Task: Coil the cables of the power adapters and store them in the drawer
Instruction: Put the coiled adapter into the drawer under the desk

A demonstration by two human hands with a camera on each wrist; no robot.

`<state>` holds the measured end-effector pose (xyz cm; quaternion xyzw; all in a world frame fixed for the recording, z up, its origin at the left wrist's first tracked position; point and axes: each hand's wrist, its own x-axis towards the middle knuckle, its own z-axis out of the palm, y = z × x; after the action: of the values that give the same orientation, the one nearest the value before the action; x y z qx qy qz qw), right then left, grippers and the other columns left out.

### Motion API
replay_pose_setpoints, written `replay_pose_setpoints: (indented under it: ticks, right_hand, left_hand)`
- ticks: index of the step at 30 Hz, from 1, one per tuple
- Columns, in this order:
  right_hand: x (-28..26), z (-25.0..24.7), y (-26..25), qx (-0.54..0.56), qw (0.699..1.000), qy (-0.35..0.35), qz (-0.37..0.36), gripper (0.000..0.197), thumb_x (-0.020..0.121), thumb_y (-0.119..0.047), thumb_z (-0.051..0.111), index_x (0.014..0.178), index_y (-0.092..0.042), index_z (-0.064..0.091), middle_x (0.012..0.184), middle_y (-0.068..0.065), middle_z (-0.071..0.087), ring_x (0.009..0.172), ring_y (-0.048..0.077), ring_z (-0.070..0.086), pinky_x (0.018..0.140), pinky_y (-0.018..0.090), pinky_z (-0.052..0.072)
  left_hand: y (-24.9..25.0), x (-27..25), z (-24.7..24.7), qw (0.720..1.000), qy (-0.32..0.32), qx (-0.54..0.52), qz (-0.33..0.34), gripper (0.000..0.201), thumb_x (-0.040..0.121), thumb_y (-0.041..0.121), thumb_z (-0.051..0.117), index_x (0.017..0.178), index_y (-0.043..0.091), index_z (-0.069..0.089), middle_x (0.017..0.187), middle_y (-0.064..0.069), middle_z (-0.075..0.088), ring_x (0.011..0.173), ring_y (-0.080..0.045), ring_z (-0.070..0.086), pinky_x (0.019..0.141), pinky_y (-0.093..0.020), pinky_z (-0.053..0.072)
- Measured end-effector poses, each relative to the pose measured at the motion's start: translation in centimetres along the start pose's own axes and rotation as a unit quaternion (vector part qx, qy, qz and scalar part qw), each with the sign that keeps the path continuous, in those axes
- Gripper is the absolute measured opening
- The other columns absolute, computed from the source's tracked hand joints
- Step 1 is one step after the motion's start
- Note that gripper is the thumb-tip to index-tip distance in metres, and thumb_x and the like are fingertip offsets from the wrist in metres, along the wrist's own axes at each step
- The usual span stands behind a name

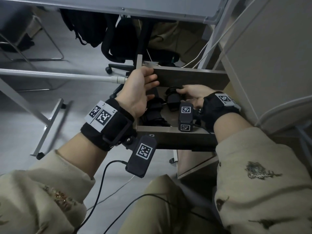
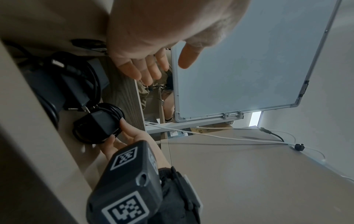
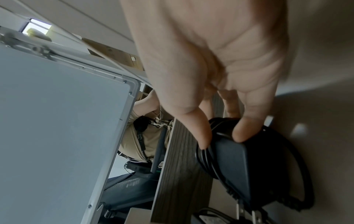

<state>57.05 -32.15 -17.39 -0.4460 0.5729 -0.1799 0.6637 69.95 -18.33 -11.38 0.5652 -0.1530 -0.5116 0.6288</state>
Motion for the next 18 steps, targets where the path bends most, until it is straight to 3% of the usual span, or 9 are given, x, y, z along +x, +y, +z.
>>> replay_pose_setpoints:
  ticks: [2, 4, 5, 8, 10, 13, 15, 16, 18]
  right_hand:
    - [0.18, 0.12, -0.03, -0.018, 1.0, 0.012, -0.004, 0.036, 0.093, -0.005, 0.061, 0.128, -0.011, 0.057, 0.106, 0.006, 0.064, 0.088, 0.016, 0.062, 0.064, 0.027, 0.059]
    - [0.32, 0.03, -0.06, -0.071, 0.997, 0.024, 0.0, 0.036, 0.089, -0.013, 0.068, 0.125, -0.015, 0.062, 0.117, 0.009, 0.066, 0.103, 0.02, 0.063, 0.091, 0.039, 0.055]
    - [0.35, -0.09, -0.13, -0.108, 0.994, 0.032, 0.0, 0.037, 0.088, -0.016, 0.07, 0.124, -0.017, 0.061, 0.126, 0.013, 0.063, 0.115, 0.025, 0.06, 0.099, 0.046, 0.051]
    - [0.23, -0.14, -0.34, -0.177, 0.983, 0.043, -0.005, 0.045, 0.089, -0.018, 0.069, 0.129, -0.004, 0.054, 0.137, 0.024, 0.052, 0.131, 0.039, 0.046, 0.106, 0.05, 0.043]
    - [0.27, -0.17, -0.19, -0.162, 0.986, 0.036, -0.007, 0.047, 0.089, -0.013, 0.067, 0.133, -0.001, 0.053, 0.14, 0.026, 0.048, 0.132, 0.04, 0.044, 0.105, 0.045, 0.042]
    - [0.58, -0.01, 0.07, -0.16, 0.986, 0.045, -0.019, 0.04, 0.088, -0.005, 0.065, 0.128, -0.004, 0.059, 0.137, 0.024, 0.052, 0.128, 0.038, 0.05, 0.103, 0.055, 0.045]
    - [0.37, 0.33, 0.06, -0.173, 0.984, 0.035, -0.028, 0.04, 0.089, -0.003, 0.062, 0.129, -0.011, 0.059, 0.135, 0.022, 0.055, 0.127, 0.036, 0.052, 0.101, 0.055, 0.047]
    - [0.27, 0.48, 0.03, -0.183, 0.982, 0.025, -0.031, 0.042, 0.09, -0.004, 0.061, 0.13, -0.016, 0.057, 0.136, 0.019, 0.056, 0.126, 0.034, 0.053, 0.097, 0.052, 0.051]
    - [-0.22, 0.73, -0.06, -0.201, 0.979, 0.0, -0.03, 0.043, 0.092, -0.007, 0.057, 0.134, -0.016, 0.054, 0.136, 0.014, 0.056, 0.123, 0.031, 0.056, 0.073, 0.037, 0.056]
  left_hand:
    - [-0.01, 0.07, -0.13, 1.0, -0.002, 0.001, 0.0, 0.03, 0.097, 0.021, 0.047, 0.122, 0.014, 0.061, 0.112, 0.0, 0.064, 0.103, -0.014, 0.062, 0.073, -0.032, 0.038]
    - [-0.04, 0.08, -0.2, 1.0, -0.005, 0.002, -0.001, 0.026, 0.097, 0.021, 0.047, 0.117, 0.015, 0.062, 0.108, 0.001, 0.064, 0.101, -0.014, 0.062, 0.073, -0.032, 0.038]
    - [-0.07, 0.1, -0.21, 1.0, -0.006, 0.003, -0.001, 0.024, 0.097, 0.021, 0.047, 0.115, 0.016, 0.062, 0.107, 0.002, 0.064, 0.101, -0.014, 0.062, 0.073, -0.032, 0.038]
    - [-0.13, 0.08, -0.16, 1.0, -0.006, 0.009, 0.002, 0.025, 0.097, 0.021, 0.046, 0.116, 0.016, 0.061, 0.108, 0.001, 0.064, 0.103, -0.014, 0.062, 0.074, -0.032, 0.038]
    - [-0.12, 0.06, -0.16, 1.0, -0.008, 0.008, 0.001, 0.022, 0.097, 0.021, 0.046, 0.112, 0.017, 0.062, 0.11, 0.001, 0.064, 0.103, -0.014, 0.062, 0.074, -0.032, 0.038]
    - [-0.11, 0.02, -0.21, 1.0, -0.01, -0.001, 0.002, 0.018, 0.098, 0.02, 0.045, 0.106, 0.019, 0.061, 0.112, 0.001, 0.066, 0.103, -0.013, 0.063, 0.075, -0.032, 0.038]
    - [-0.16, -0.03, -0.24, 1.0, -0.01, -0.003, 0.003, 0.017, 0.098, 0.02, 0.045, 0.105, 0.019, 0.061, 0.111, 0.001, 0.066, 0.102, -0.012, 0.063, 0.076, -0.032, 0.038]
    - [-0.16, -0.05, -0.27, 1.0, -0.01, -0.004, 0.004, 0.017, 0.098, 0.02, 0.045, 0.104, 0.019, 0.061, 0.11, 0.002, 0.066, 0.101, -0.012, 0.063, 0.075, -0.031, 0.038]
    - [-0.16, -0.05, -0.3, 1.0, -0.011, -0.006, 0.003, 0.017, 0.098, 0.02, 0.044, 0.104, 0.02, 0.06, 0.108, 0.003, 0.067, 0.099, -0.011, 0.063, 0.075, -0.031, 0.038]
